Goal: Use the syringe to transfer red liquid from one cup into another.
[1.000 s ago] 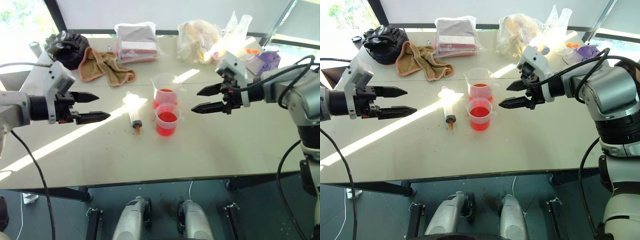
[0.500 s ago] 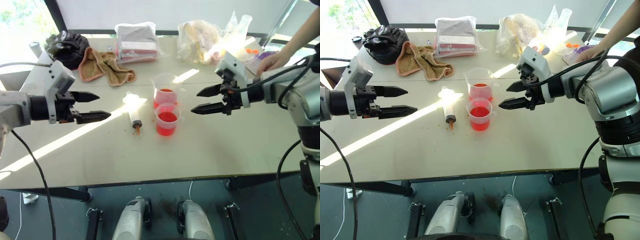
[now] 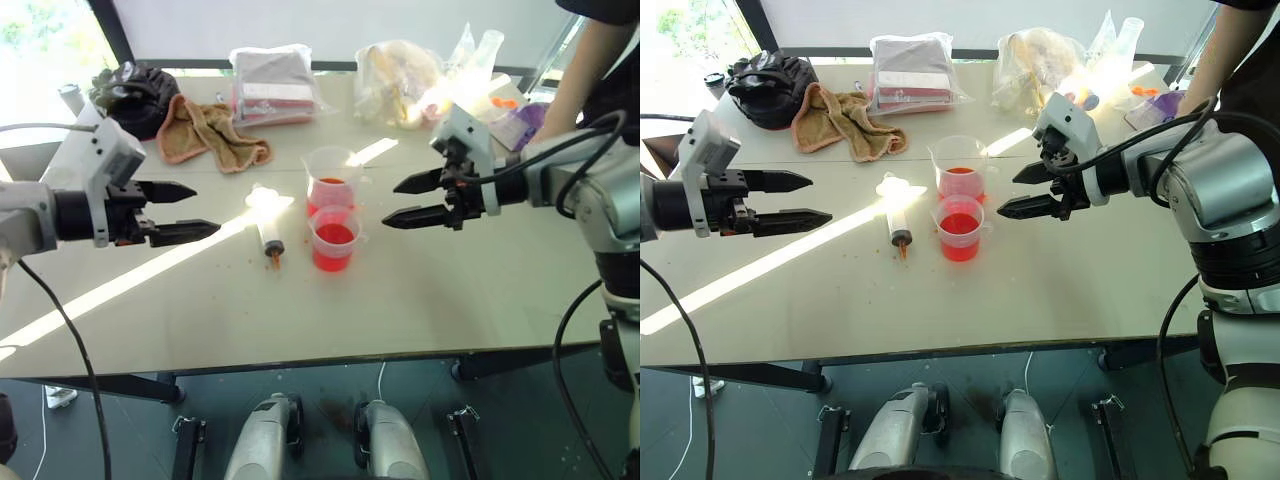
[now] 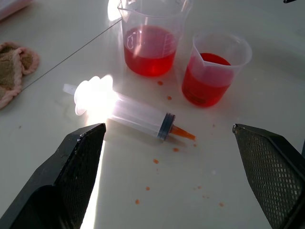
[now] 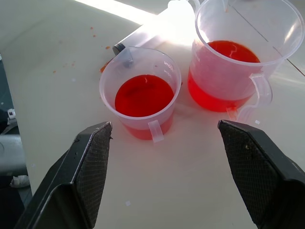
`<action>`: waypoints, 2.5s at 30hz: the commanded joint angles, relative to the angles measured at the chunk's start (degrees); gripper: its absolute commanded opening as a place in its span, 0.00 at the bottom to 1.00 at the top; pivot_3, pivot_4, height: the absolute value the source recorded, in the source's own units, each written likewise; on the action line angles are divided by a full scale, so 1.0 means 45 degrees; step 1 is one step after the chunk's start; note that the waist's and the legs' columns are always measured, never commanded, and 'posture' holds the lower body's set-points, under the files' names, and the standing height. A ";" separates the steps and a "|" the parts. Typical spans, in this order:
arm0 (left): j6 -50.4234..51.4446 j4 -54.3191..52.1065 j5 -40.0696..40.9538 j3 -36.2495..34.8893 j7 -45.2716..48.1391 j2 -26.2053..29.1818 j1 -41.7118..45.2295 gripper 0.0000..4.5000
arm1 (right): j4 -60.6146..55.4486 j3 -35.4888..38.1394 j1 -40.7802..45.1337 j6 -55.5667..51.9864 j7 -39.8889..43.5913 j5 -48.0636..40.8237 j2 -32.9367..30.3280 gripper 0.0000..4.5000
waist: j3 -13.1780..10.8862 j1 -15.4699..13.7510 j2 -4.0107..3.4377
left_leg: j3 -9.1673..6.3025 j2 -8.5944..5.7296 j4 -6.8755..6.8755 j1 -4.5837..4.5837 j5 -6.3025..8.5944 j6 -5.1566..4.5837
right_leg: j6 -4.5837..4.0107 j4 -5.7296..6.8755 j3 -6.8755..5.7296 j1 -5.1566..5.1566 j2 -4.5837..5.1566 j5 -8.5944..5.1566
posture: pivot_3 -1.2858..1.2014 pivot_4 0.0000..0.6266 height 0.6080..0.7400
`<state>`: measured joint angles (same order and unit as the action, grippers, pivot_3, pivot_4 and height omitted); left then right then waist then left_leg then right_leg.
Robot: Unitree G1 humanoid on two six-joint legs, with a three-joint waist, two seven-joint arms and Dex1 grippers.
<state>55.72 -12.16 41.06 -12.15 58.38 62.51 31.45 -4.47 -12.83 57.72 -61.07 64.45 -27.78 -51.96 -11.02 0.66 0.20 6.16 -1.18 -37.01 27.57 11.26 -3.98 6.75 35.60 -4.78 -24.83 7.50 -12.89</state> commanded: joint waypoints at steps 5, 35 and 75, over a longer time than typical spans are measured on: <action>0.0111 -0.0265 0.0195 -0.0467 -0.0133 0.0217 0.0109 0.99 | -0.0259 0.0262 0.0180 0.0044 0.0000 0.0040 -0.0027 0.83 | 0.0000 0.0000 0.0000 | -0.0001 0.0000 -0.0001 0.0000 0.0000 0.0000 | 0.0000 0.0002 0.0000 0.0000 0.0000 0.0000 | 0.52 0.24 1.00; 0.7806 0.9806 -0.6514 0.0395 -1.3305 -1.0925 1.0154 0.99 | -0.2223 0.1893 -0.1194 -0.1618 -0.1749 -0.0969 -0.0139 0.83 | -0.0004 -0.0339 0.0025 | -0.0040 -0.0004 -0.0173 -0.0024 -0.0005 -0.0065 | 0.0056 0.0132 -0.0016 0.0073 0.0004 -0.0032 | 0.52 0.24 1.00; -0.0336 1.0618 -0.4984 -0.2768 -1.5853 -1.1193 1.0607 0.32 | -0.2525 0.2205 -0.1294 -0.1927 -0.2611 -0.1459 -0.0356 0.83 | -0.0002 -0.0277 0.0046 | -0.0032 -0.0013 -0.0127 0.0007 0.0021 -0.0013 | 0.0074 0.0127 -0.0005 0.0002 0.0059 -0.0009 | 0.52 0.24 1.00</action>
<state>58.70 45.72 17.26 -28.41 -20.09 10.50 77.73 -14.53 -5.22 50.96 -70.40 53.07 -34.02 -52.88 -11.03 -0.59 0.40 6.06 -1.25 -37.49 27.60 11.33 -4.00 7.08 36.15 -4.80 -24.87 7.74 -12.93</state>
